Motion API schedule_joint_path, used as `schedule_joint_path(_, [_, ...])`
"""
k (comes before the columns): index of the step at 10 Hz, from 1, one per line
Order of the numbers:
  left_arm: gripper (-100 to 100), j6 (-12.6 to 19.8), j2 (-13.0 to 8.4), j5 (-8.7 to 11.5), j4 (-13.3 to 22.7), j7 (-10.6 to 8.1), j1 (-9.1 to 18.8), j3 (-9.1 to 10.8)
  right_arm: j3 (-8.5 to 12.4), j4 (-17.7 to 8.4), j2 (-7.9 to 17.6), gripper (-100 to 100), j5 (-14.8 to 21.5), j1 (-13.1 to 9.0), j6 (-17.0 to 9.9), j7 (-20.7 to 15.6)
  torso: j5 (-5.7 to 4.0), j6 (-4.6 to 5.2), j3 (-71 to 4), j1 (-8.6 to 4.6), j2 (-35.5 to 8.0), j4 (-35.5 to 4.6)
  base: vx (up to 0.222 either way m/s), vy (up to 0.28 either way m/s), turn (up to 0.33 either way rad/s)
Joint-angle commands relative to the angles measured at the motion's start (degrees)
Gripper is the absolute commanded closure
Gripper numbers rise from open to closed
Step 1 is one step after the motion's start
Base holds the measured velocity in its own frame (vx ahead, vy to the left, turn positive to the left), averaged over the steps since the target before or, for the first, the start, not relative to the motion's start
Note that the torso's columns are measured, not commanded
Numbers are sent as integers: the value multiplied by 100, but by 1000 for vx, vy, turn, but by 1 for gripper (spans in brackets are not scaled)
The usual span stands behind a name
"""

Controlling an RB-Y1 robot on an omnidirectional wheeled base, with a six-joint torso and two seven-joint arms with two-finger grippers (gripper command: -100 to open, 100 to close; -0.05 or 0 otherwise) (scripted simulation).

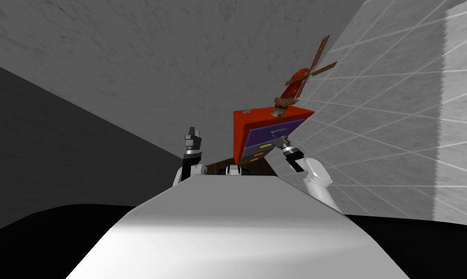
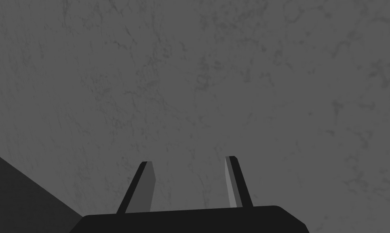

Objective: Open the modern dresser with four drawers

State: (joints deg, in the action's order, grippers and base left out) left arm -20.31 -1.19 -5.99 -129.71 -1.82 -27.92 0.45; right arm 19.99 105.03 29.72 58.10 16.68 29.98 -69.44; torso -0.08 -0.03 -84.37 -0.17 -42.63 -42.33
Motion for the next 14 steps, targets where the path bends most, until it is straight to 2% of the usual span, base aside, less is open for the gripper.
schedule_joint_path(1, [0,0,0,0,0,0,1,0,9,59,25,100,-25,40,54,31,1,3,7,-1,-7,-7,-176,-60,-47])
schedule_joint_path(3, [0,0,0,0,1,0,1,0,11,73,27,100,-28,50,60,32,8,3,-18,20,31,3,-130,-36,-32])
schedule_joint_path(4, [0,0,0,0,0,0,0,0,50,75,151,-100,7,64,28,96,12,0,-39,31,67,13,53,41,30])
schedule_joint_path(7, [0,-1,1,0,-1,0,-4,-1,102,74,318,-100,57,76,-21,177,10,1,-49,23,79,18,161,53,23])
schedule_joint_path(8, [0,-1,0,0,-1,0,-4,0,86,79,276,-100,45,75,-11,158,6,2,-32,11,52,10,87,19,9])
schedule_joint_path(9, [0,-1,0,0,-1,0,-3,0,151,79,454,-100,29,57,-57,312,3,5,-3,4,5,-2,92,70,30])
schedule_joint_path(10, [0,0,1,0,0,0,-2,-1,108,88,382,-100,47,60,-48,240,9,3,0,25,6,-5,58,43,6])
schedule_joint_path(11, [0,0,1,0,0,0,-2,-1,111,90,395,100,47,57,-59,264,9,5,-3,17,6,-3,11,7,0])
schedule_joint_path(14, [0,0,-1,0,0,0,0,1,75,321,422,100,-14,194,118,306,-2,2,-4,-8,10,0,-117,-62,-178])
